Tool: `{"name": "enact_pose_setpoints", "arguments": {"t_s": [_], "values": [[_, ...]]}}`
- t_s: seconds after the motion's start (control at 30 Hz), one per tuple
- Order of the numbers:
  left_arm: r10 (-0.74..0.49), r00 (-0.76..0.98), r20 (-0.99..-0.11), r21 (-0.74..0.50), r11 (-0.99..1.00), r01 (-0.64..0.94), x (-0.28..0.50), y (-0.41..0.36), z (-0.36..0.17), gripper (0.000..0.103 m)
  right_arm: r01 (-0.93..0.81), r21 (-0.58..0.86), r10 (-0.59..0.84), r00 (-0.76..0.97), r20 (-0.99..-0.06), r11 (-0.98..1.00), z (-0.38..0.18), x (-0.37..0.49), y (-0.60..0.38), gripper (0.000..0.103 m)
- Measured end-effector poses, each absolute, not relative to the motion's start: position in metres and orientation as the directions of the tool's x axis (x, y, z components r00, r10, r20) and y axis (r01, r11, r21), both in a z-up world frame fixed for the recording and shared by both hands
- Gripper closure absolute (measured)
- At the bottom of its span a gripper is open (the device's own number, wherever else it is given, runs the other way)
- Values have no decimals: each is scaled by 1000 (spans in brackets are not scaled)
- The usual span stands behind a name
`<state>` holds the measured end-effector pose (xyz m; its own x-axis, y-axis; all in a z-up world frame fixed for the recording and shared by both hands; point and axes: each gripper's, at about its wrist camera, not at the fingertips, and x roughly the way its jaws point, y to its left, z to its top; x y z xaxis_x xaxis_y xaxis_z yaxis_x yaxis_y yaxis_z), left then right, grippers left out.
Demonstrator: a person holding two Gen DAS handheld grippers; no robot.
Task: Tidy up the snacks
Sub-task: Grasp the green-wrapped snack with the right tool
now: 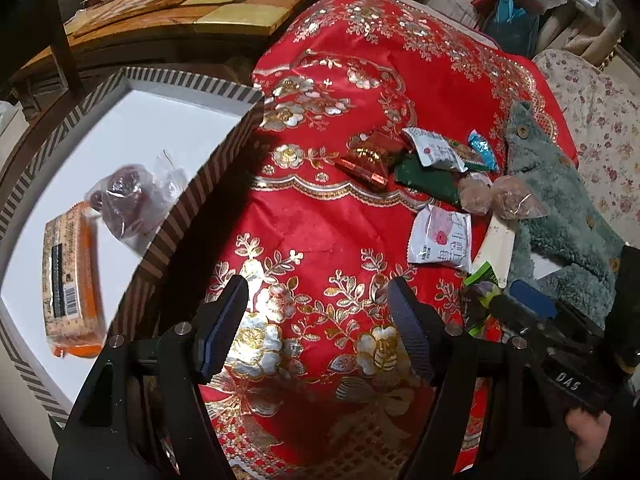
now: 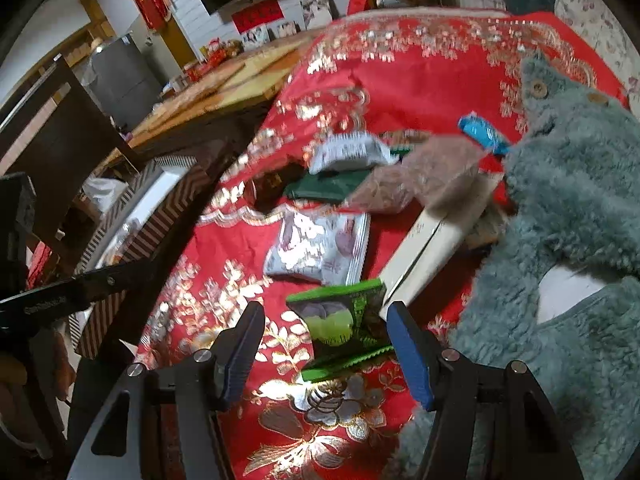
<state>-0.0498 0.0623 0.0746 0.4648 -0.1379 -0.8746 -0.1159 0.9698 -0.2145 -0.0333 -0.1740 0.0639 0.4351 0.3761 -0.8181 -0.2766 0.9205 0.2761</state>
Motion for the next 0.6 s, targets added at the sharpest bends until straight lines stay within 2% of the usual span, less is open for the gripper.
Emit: {"name": "enact_pose_setpoints", "arguments": {"t_s": [0.17, 0.33, 0.4, 0.43, 0.47, 0.6], "values": [[-142, 454, -880, -217, 969, -118, -49, 62, 70, 31, -281, 206, 316, 434, -844, 937, 53, -33, -168, 41], [-147, 446, -883, -216, 971, -106, -49, 58, 67, 31, -285, 233, 337, 404, -851, 930, 37, -27, -167, 42], [-150, 445, -883, -214, 972, -96, -47, 55, 67, 31, -296, 233, 341, 396, -852, 926, 31, -28, -164, 56], [-154, 444, -883, -216, 972, -91, -46, 54, 67, 31, -303, 226, 339, 400, -851, 926, 30, -29, -162, 66], [-158, 442, -883, -217, 972, -86, -44, 52, 67, 31, -306, 216, 333, 409, -850, 927, 32, -30, -162, 70], [-182, 441, -879, -228, 972, -53, -33, 39, 67, 31, -324, 184, 317, 424, -849, 928, 47, -43, -162, 72]]}}
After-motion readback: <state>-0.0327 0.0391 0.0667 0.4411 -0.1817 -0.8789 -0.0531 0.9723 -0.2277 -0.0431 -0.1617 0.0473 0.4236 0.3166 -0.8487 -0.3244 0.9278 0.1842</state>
